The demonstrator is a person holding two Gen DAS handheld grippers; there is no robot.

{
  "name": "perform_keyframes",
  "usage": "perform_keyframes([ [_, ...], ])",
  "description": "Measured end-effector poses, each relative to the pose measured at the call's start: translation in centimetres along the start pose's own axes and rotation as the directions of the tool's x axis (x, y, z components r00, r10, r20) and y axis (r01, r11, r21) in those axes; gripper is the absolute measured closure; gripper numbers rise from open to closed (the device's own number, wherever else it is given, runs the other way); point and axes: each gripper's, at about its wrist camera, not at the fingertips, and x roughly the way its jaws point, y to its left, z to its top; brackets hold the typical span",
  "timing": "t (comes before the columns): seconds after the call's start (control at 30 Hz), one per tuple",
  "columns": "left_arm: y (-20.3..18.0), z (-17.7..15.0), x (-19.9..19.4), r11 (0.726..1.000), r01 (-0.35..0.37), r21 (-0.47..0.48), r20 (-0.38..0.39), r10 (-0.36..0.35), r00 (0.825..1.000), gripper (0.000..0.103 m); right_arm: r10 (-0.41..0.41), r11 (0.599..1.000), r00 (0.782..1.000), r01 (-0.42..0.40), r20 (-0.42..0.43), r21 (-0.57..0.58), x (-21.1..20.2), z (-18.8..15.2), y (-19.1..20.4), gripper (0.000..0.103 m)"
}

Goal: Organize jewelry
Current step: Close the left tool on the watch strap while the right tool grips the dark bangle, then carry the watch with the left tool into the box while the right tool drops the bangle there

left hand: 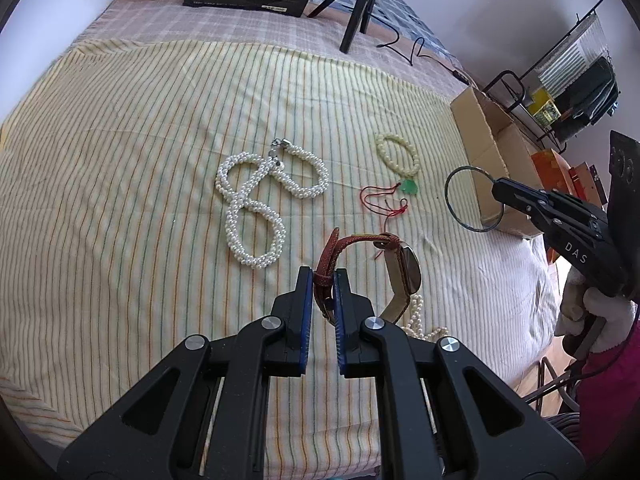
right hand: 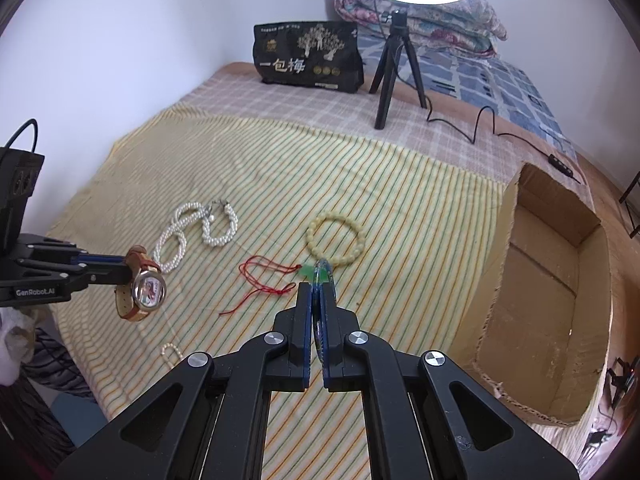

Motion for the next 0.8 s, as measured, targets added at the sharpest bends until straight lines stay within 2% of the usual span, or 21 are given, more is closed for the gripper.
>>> perform_keyframes([
  [0.47,-5.4,2.0,0.0,0.996,0.080,0.035,0.035,-0.082,0.996,0.095,-0.073,0.994,0.990,0.061,0.119,0.095,-4.5,1.2,-4.6,0.101],
  [0.8,-11.4,4.4,0.4,0.990,0.098,0.102,0.102,-0.108,0.989,0.095,-0.140,0.972,0.981,0.111,0.134,0.206,-5.8,0.8,-10.0,0.101],
])
